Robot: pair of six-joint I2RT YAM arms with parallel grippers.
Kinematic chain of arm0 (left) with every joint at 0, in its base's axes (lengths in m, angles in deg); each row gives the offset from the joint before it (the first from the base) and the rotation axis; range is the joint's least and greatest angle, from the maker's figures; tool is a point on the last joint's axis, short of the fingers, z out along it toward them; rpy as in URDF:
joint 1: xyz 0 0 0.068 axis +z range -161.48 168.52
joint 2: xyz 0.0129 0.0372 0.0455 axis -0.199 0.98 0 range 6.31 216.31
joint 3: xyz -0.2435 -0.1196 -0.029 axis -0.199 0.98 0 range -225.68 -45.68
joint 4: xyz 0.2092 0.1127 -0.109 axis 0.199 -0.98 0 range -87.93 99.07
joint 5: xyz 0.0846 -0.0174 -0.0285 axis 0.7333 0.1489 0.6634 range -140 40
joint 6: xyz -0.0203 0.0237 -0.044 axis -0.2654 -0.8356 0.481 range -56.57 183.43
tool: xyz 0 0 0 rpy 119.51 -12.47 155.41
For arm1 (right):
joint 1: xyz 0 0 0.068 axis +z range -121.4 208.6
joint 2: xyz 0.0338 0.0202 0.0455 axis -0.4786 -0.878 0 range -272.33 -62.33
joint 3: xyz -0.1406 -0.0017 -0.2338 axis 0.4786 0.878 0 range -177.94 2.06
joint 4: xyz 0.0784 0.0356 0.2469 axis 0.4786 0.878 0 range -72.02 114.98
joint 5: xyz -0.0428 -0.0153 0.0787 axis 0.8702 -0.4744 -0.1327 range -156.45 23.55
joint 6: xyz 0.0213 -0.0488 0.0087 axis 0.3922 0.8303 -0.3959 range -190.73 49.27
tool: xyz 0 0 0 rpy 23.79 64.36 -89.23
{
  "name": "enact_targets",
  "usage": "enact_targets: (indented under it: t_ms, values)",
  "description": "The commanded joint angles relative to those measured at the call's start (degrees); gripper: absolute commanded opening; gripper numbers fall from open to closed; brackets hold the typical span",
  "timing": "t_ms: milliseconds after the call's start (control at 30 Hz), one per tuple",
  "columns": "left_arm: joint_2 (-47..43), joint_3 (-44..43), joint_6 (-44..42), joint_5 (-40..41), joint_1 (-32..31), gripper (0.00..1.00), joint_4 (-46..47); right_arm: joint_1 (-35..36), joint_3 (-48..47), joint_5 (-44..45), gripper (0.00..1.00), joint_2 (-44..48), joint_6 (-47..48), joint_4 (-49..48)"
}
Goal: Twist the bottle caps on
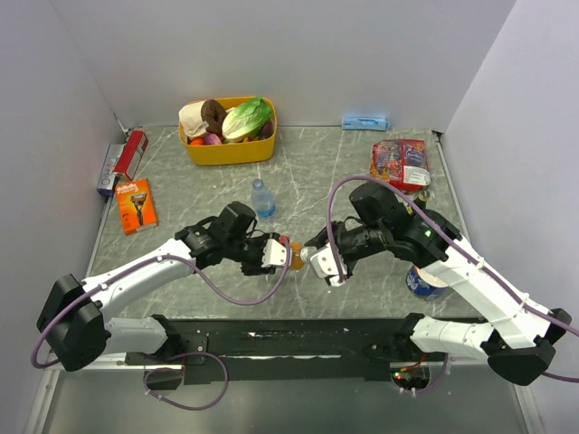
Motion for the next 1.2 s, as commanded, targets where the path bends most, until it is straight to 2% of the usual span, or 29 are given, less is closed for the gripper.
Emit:
enact_targets:
  t_ms: [0, 100, 300, 400, 433, 500, 533, 567, 600, 633, 700, 733, 767, 933, 1167]
  values:
    - [0.4, -2.8, 0.4, -2.8, 0.2, 0.01, 2.4, 0.8, 0.1, 0.0, 0.53, 0.3, -0.3, -1.5]
    - [0.6, -3.2, 0.9, -2.7, 0.1, 0.01, 2.6, 1.0, 0.6, 0.3, 0.47, -0.1, -0.9, -2.5]
    - [0.8, -3.2, 2.8, -2.4, 0.1, 0.01, 4.9, 1.0, -0.2, 2.7, 0.20, -2.1, -7.7, -6.2]
    - [0.4, -2.6, 7.4, 0.6, 0.2, 0.01, 10.3, 0.9, -1.7, 4.6, 0.10, -5.0, -17.4, -8.6]
    - [-0.2, -2.3, 12.0, 2.2, 0.1, 0.01, 12.4, 0.8, -2.6, 7.3, 0.08, -6.9, -24.2, -9.7]
    - [-1.1, -1.0, 17.1, 11.2, -0.2, 0.01, 20.5, -0.5, -4.9, 8.3, 0.00, -9.3, -31.5, -10.1]
    - [-2.5, -0.4, 21.7, 17.0, -1.6, 0.01, 24.1, -1.8, -8.5, 6.2, 0.00, -12.4, -39.6, -9.6]
    - [-3.1, 1.2, 23.2, 22.2, -2.3, 0.01, 27.4, -3.3, -10.5, 4.2, 0.00, -14.1, -43.4, -8.6]
    - [-3.6, 1.7, 23.8, 29.4, -2.9, 0.01, 31.3, -6.7, -12.5, 1.7, 0.00, -17.9, -47.1, -6.1]
    - [-3.9, 1.9, 23.7, 33.8, -4.1, 0.01, 32.4, -8.5, -16.2, -0.7, 0.00, -20.0, -54.7, -4.8]
    - [-3.5, 2.0, 23.3, 41.1, -4.7, 0.01, 34.1, -13.0, -19.5, -8.3, 0.00, -26.0, -61.9, -1.0]
    - [-3.1, 1.9, 22.5, 42.6, -4.9, 0.01, 34.5, -14.2, -19.9, -10.4, 0.00, -27.1, -69.3, -1.8]
    - [-2.9, 2.3, 21.6, 43.7, -4.9, 0.01, 34.9, -15.4, -18.9, -14.5, 0.00, -27.4, -72.4, -3.5]
    - [-1.6, 4.4, 14.6, 48.7, -5.0, 0.01, 37.1, -20.3, -12.5, -22.9, 0.00, -29.0, -92.7, -12.5]
    - [-2.0, 5.5, 13.1, 48.5, -5.0, 0.01, 34.6, -23.6, -13.0, -22.9, 0.00, -29.5, -95.3, -14.4]
